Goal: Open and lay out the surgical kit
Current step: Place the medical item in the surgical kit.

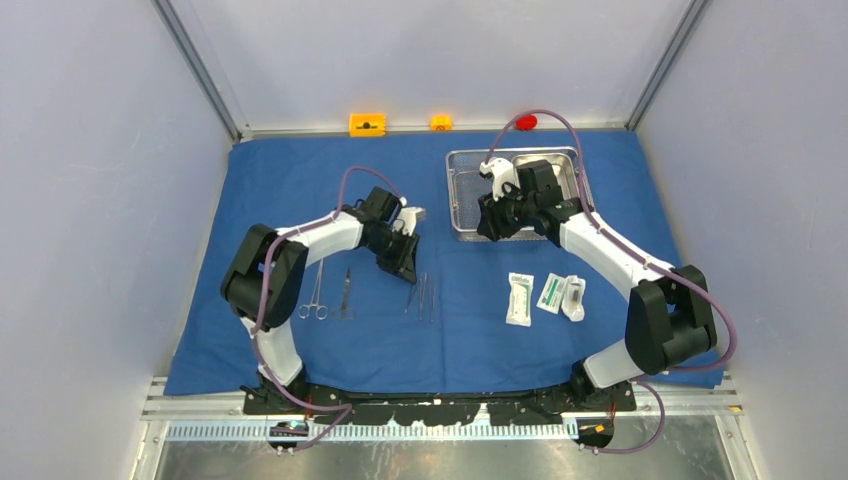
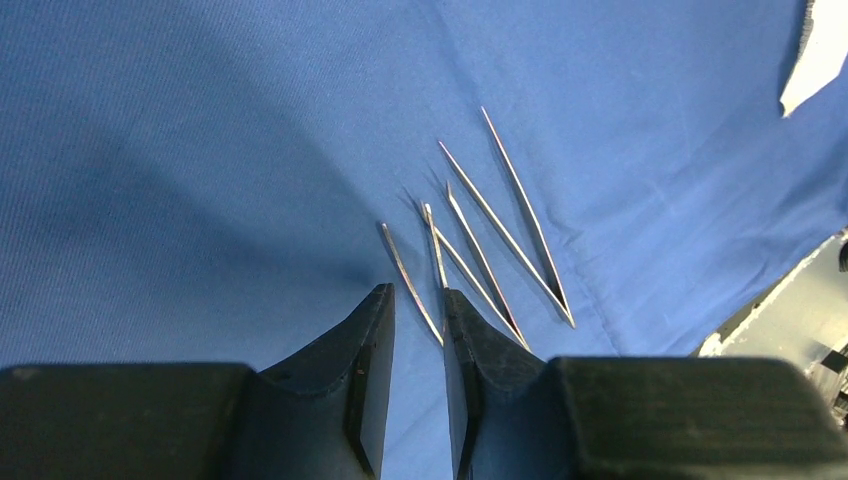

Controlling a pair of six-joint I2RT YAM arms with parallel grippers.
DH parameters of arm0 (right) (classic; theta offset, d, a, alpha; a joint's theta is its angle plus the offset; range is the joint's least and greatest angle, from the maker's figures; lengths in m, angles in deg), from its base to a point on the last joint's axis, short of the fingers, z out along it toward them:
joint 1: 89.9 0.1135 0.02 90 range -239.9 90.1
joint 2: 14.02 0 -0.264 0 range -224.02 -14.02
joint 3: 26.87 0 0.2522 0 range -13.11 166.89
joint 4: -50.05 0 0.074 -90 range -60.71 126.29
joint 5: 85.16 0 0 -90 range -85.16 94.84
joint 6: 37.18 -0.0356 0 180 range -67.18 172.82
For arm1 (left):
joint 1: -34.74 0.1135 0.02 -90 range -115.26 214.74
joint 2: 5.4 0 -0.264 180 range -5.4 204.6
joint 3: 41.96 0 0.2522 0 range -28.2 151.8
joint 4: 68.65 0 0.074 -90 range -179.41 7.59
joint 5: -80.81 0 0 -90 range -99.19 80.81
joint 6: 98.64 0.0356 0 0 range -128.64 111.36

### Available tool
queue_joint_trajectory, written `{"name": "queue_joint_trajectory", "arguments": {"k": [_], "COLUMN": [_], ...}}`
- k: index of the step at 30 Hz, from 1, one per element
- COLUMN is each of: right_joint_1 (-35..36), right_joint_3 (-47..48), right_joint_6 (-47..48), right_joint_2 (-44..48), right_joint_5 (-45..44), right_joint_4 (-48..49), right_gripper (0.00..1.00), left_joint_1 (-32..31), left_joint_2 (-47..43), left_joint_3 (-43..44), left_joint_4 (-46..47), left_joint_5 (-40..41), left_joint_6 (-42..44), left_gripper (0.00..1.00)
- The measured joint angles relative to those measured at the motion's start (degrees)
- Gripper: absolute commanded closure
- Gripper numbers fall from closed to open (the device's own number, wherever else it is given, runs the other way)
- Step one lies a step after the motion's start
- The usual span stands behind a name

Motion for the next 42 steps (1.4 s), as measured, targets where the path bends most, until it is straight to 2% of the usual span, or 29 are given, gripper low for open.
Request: {"name": "queue_joint_trajectory", "arguments": {"k": [7, 19, 42], "right_joint_1": [0.0, 0.0, 0.0], "right_joint_3": [0.0, 0.0, 0.0], "right_joint_6": [0.2, 0.2, 0.4], "right_joint_2": [0.0, -0.9, -1.1], "right_joint_5": [0.0, -0.1, -0.5], "right_joint_4": [0.0, 0.0, -0.4], "right_gripper": [0.57, 0.57, 0.57], "left_joint_1": [-1.0, -2.0, -4.3], "left_joint_2": [1.7, 2.4, 0.8], "left_joint_3": [1.0, 2.5, 3.1], "left_joint_4": [-1.0, -3.0, -4.2], "left_joint_5": [2.2, 5.6, 11.6], "left_joint_6": [0.1, 0.0, -1.3], "left_gripper": [0.74, 0.82, 0.82]}}
